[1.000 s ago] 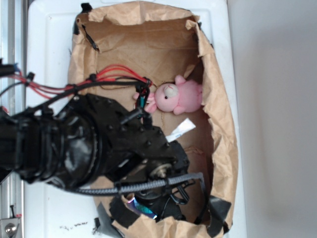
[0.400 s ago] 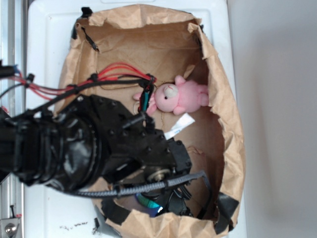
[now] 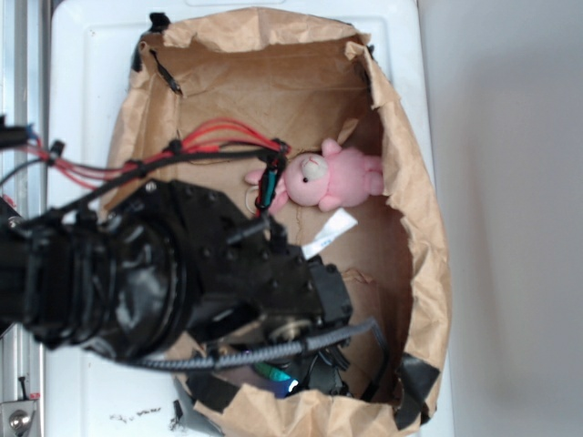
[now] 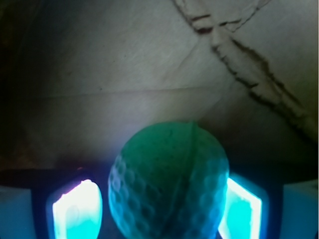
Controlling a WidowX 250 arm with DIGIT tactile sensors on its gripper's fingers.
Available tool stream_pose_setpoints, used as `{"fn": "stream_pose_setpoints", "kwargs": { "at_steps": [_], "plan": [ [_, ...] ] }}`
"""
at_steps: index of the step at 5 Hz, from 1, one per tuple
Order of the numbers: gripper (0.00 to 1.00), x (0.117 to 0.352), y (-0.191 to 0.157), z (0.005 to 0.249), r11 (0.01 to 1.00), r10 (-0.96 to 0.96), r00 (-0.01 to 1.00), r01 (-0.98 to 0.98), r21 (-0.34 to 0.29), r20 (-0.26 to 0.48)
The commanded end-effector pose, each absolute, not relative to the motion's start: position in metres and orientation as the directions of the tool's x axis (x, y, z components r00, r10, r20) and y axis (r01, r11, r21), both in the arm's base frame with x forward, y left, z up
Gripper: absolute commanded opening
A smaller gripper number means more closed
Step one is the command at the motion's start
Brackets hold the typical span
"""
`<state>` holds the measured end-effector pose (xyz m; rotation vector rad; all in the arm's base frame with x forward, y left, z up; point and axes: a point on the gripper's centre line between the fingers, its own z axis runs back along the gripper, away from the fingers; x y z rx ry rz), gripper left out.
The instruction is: Grab the green ball.
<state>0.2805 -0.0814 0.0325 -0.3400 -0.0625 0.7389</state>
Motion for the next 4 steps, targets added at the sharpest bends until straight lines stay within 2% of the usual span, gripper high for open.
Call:
{"fn": "stream_pose_setpoints", "kwargs": {
  "at_steps": [1, 3, 4],
  "plan": [
    [0.00, 0.285, -0.086, 0.050, 0.709, 0.649, 0.761, -0.605, -0.362, -0.001],
    [0.00, 0.284, -0.071, 0.053, 0.696, 0.655, 0.755, -0.621, -0.361, -0.035],
    [0.00, 0.279, -0.050, 0.063, 0.668, 0.673, 0.738, -0.638, -0.382, -0.056]
  ]
}}
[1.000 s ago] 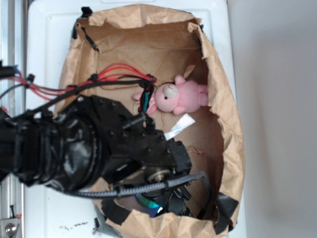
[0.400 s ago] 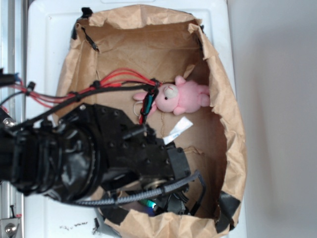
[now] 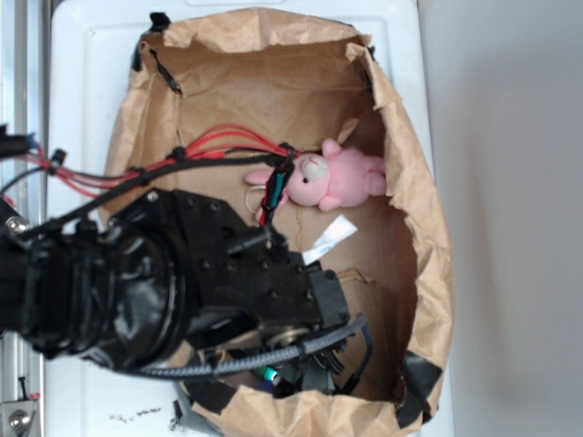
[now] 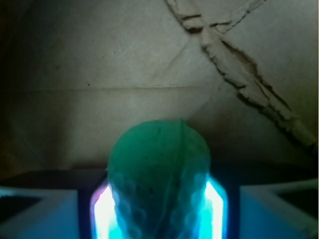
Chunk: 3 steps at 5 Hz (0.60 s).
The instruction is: Grab the green ball.
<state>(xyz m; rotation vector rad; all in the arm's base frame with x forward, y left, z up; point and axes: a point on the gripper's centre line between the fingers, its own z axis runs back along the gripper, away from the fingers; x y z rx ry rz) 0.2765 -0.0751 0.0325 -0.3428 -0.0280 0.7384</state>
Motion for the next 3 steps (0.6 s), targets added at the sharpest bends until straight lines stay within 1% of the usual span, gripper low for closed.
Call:
{"fn": "stream_pose_setpoints", "kwargs": {
  "at_steps": [1, 2, 3],
  "plan": [
    [0.00, 0.277, -0.039, 0.074, 0.685, 0.645, 0.762, -0.609, -0.399, -0.056],
    [0.00, 0.274, -0.036, 0.083, 0.714, 0.612, 0.789, -0.578, -0.394, -0.049],
    [0.00, 0.274, -0.032, 0.098, 0.771, 0.561, 0.828, -0.531, -0.350, -0.021]
  ]
}}
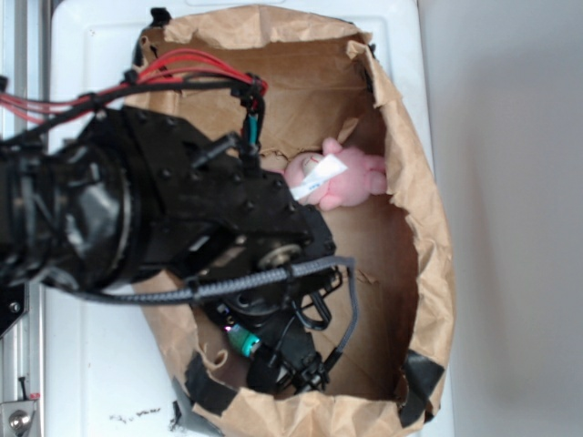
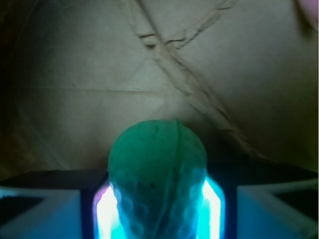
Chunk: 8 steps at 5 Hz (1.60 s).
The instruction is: Grab the green ball.
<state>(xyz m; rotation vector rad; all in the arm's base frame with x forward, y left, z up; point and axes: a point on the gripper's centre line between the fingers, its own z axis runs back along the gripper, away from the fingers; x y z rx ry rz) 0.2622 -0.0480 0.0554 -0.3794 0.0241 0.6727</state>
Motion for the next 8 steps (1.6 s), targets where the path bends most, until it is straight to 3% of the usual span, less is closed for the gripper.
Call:
{"fn": "stream_pose_setpoints", "kwargs": {
  "at_steps": [1, 2, 3, 4, 5, 6, 8],
  "plan": [
    [0.00, 0.277, -0.031, 0.109, 0.835, 0.487, 0.874, -0.465, -0.294, 0.002],
    [0.00, 0.283, -0.029, 0.125, 0.904, 0.389, 0.921, -0.373, -0.209, 0.038],
    [0.00, 0.287, -0.017, 0.138, 0.956, 0.287, 0.945, -0.272, -0.109, 0.159],
    [0.00, 0.288, -0.010, 0.142, 0.985, 0.166, 0.970, -0.156, -0.073, 0.176],
    [0.00, 0.281, -0.012, 0.161, 0.998, 0.060, 0.969, -0.049, -0.051, 0.239],
    [0.00, 0.279, -0.012, 0.177, 0.998, 0.023, 0.966, -0.007, -0.064, 0.256],
    [0.00, 0.274, -0.014, 0.199, 0.990, -0.003, 0.961, 0.043, -0.136, 0.278]
  ]
}}
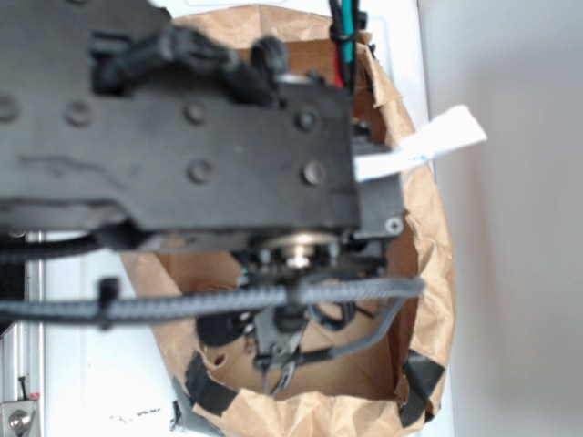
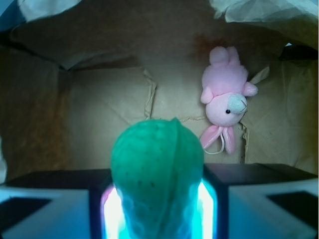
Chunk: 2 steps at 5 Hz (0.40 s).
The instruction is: Grab the green ball.
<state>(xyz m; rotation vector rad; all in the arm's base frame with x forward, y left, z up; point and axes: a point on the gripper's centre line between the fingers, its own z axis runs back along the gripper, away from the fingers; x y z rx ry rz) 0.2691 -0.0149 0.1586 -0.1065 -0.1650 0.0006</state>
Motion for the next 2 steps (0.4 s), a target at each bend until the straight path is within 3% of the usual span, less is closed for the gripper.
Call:
{"fn": "stream_pose_setpoints", "kwargs": {
  "at_steps": [1, 2],
  "plan": [
    [0.00, 0.2769, -0.0131, 0.1980, 0.990, 0.028, 0.957, 0.013, -0.138, 0.290],
    [0.00, 0.2777, -0.0120, 0.1961, 0.991, 0.053, 0.955, -0.013, -0.136, 0.292]
  ]
}}
